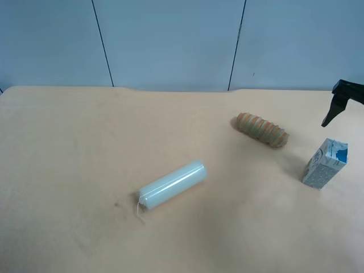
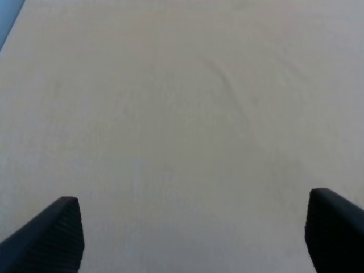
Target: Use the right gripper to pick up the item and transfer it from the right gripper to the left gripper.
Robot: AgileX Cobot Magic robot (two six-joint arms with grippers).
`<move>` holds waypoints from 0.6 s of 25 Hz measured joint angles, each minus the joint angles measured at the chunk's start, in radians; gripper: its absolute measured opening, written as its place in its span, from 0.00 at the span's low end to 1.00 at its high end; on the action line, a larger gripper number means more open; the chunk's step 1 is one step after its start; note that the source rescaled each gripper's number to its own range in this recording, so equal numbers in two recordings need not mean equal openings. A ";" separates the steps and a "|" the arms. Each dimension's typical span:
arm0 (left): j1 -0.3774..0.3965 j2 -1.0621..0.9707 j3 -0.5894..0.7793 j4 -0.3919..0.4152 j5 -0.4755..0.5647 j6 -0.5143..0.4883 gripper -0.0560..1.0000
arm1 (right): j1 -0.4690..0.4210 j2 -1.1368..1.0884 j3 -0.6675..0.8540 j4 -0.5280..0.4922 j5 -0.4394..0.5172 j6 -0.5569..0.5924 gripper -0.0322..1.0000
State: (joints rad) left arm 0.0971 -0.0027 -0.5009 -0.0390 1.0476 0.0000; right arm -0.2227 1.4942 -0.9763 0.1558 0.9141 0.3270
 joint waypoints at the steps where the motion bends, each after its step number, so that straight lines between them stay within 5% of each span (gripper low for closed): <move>1: 0.000 0.000 0.000 0.000 0.000 0.000 0.84 | 0.007 0.003 0.016 0.012 -0.020 0.005 1.00; 15: 0.000 0.000 0.000 0.000 0.000 0.000 0.84 | 0.064 0.119 0.053 0.021 -0.104 0.016 1.00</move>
State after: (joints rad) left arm 0.0971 -0.0027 -0.5009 -0.0390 1.0476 0.0000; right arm -0.1589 1.6130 -0.9228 0.1769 0.8100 0.3430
